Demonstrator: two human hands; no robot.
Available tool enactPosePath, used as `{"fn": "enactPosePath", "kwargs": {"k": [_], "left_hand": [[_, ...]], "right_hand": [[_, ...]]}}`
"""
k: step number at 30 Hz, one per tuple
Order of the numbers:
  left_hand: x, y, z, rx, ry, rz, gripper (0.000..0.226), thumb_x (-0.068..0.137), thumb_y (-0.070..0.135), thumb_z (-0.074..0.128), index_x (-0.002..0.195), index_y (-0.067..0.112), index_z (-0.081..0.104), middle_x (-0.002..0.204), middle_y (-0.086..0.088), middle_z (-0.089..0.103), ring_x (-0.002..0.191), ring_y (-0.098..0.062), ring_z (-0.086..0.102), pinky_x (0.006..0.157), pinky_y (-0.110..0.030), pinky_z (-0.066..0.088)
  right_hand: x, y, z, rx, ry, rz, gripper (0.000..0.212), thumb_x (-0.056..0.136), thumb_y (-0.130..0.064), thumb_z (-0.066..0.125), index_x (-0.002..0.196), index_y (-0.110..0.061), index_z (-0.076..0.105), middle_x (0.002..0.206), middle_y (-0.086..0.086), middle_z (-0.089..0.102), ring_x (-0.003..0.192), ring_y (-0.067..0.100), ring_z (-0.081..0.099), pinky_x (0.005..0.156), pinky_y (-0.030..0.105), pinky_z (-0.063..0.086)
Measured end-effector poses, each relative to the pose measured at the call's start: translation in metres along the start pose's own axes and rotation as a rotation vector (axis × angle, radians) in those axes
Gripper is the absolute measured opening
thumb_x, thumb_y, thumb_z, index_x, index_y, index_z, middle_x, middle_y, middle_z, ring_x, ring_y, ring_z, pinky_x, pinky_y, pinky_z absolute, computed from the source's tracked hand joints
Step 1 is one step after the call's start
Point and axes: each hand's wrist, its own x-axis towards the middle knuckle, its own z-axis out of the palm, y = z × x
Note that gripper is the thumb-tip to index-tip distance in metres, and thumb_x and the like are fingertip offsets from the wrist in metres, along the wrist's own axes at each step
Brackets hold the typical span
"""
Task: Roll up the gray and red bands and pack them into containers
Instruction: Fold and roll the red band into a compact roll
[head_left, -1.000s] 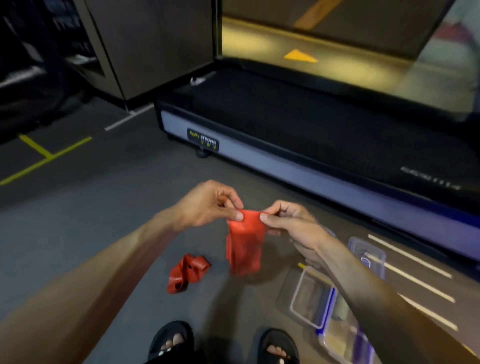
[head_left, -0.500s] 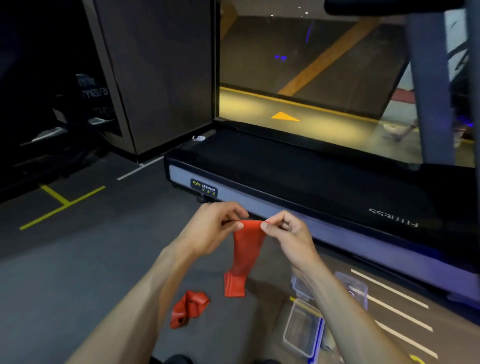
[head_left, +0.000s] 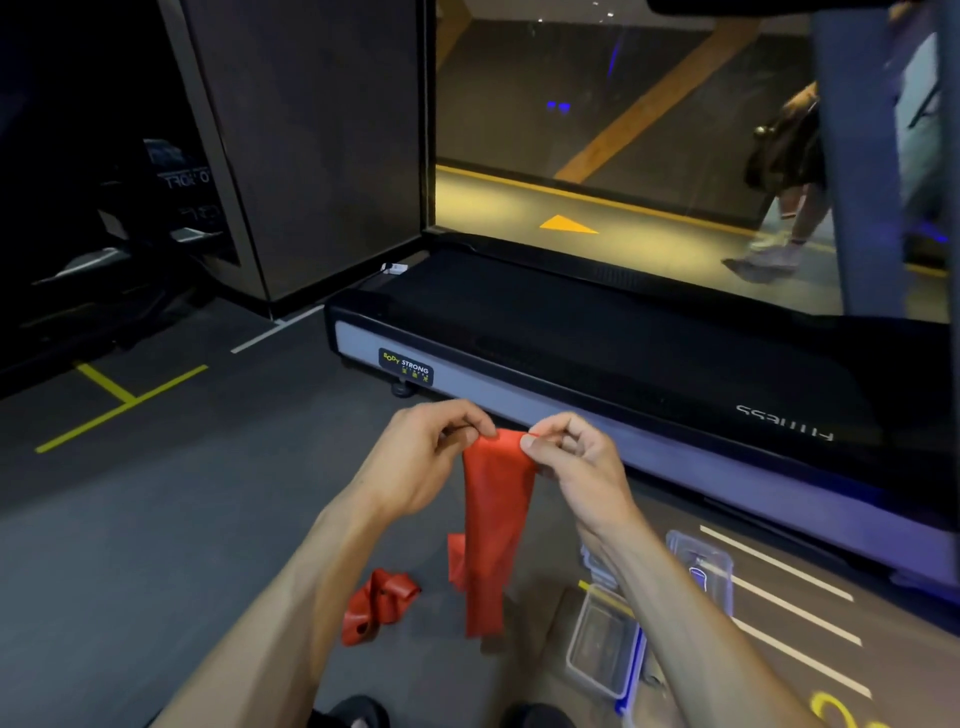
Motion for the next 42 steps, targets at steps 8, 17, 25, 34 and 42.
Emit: {"fn": "enactPosePath", "kwargs": {"k": [8, 17, 25, 34, 42], "left_hand": [[0.002, 0.001, 0.012, -0.428, 0.039, -0.236, 0.044, 0.098, -0.002, 0.058, 0.081, 0.032, 0.079, 0.08, 0.008, 0.073, 0.077, -0.018, 0.059, 0.08, -0.041, 0.051], [-0.001, 0.016, 0.018, -0.605, 0.103, -0.394, 0.023, 0.104, 0.001, 0.052, 0.096, 0.01, 0.072, 0.085, -0.004, 0.071, 0.086, -0.018, 0.065, 0.09, -0.038, 0.056], [-0.002, 0.003, 0.018, -0.319, 0.133, -0.262, 0.041, 0.097, 0.001, 0.056, 0.081, 0.033, 0.076, 0.076, 0.013, 0.071, 0.065, -0.008, 0.059, 0.071, -0.035, 0.053], [-0.006, 0.011, 0.02, -0.291, 0.068, -0.293, 0.032, 0.103, 0.008, 0.052, 0.092, 0.031, 0.073, 0.093, -0.002, 0.076, 0.078, -0.018, 0.067, 0.078, -0.03, 0.053], [-0.01, 0.004, 0.021, -0.412, 0.114, -0.217, 0.036, 0.096, -0.004, 0.063, 0.096, 0.029, 0.078, 0.1, 0.006, 0.078, 0.1, -0.013, 0.072, 0.097, -0.033, 0.055]], "right_hand": [[-0.003, -0.007, 0.003, 0.009, -0.018, -0.08, 0.028, 0.087, 0.009, 0.066, 0.096, -0.016, 0.075, 0.072, 0.001, 0.057, 0.076, 0.013, 0.056, 0.076, 0.027, 0.045], [-0.006, -0.007, 0.005, -0.004, 0.024, -0.084, 0.026, 0.084, 0.009, 0.066, 0.081, -0.013, 0.079, 0.087, 0.003, 0.076, 0.086, 0.014, 0.066, 0.086, 0.037, 0.05], [-0.006, -0.006, 0.007, 0.021, 0.019, -0.019, 0.025, 0.083, 0.009, 0.065, 0.078, -0.012, 0.079, 0.085, 0.004, 0.077, 0.082, 0.014, 0.066, 0.085, 0.036, 0.048], [-0.006, -0.006, 0.007, 0.012, 0.052, 0.013, 0.02, 0.086, 0.006, 0.067, 0.086, -0.009, 0.08, 0.089, 0.008, 0.079, 0.082, 0.014, 0.068, 0.081, 0.029, 0.052], [-0.006, -0.003, 0.002, -0.009, 0.049, 0.014, 0.02, 0.087, 0.0, 0.073, 0.088, -0.017, 0.083, 0.097, 0.007, 0.079, 0.096, 0.022, 0.071, 0.098, 0.044, 0.055]]}}
